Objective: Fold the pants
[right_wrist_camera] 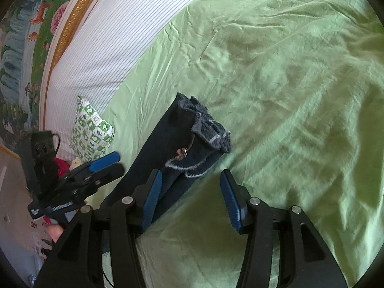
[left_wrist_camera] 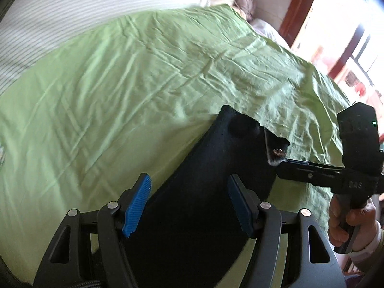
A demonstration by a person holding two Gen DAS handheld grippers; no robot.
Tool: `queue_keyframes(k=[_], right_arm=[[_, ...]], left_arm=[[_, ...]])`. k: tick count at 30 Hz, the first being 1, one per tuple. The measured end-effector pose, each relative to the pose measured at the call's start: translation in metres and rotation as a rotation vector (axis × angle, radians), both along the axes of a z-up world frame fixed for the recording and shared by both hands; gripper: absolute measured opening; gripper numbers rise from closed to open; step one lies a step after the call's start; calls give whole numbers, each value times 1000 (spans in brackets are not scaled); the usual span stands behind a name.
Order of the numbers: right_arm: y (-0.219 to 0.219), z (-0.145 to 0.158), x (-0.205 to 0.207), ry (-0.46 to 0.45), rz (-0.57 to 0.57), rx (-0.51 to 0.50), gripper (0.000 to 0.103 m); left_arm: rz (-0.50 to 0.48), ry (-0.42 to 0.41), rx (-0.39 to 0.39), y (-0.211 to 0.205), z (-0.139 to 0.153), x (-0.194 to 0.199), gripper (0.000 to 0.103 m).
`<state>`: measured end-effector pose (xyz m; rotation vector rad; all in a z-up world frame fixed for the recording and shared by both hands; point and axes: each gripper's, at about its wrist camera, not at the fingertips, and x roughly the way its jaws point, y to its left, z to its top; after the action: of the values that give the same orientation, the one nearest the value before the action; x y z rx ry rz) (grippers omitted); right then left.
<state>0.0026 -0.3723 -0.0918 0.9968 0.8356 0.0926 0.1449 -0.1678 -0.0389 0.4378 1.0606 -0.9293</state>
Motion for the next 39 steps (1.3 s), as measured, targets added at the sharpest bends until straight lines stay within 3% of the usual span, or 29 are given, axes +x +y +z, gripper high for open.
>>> queue_keyframes(k=[7, 10, 12, 14, 16, 19, 28, 33, 39], right_arm=[[-1, -3, 8, -17, -2, -39, 51], [2, -5, 7, -35, 16, -63, 42], [1, -8, 5, -45, 17, -52, 29], [0, -11, 4, -49, 17, -40, 20], [-1, -11, 2, -65, 17, -34, 17], [2, -2, -1, -96, 29, -53, 15], [24, 52, -7, -238, 120, -110, 14], [53, 86, -7, -321, 230, -128, 14], [104, 111, 1, -388, 386, -164, 14]], left_arm=[[-101, 29, 55, -40, -23, 16, 62], [-152, 70, 75, -53, -36, 19, 54], [-170, 94, 72, -60, -42, 20, 52], [-176, 128, 47, -62, -43, 23, 42], [-173, 151, 23, -62, -41, 25, 24], [-171, 153, -4, -58, -33, 23, 12], [-129, 89, -127, -10, 26, 3, 11], [-97, 42, -177, 32, 54, -13, 11], [-14, 17, -216, 90, 68, -19, 11]])
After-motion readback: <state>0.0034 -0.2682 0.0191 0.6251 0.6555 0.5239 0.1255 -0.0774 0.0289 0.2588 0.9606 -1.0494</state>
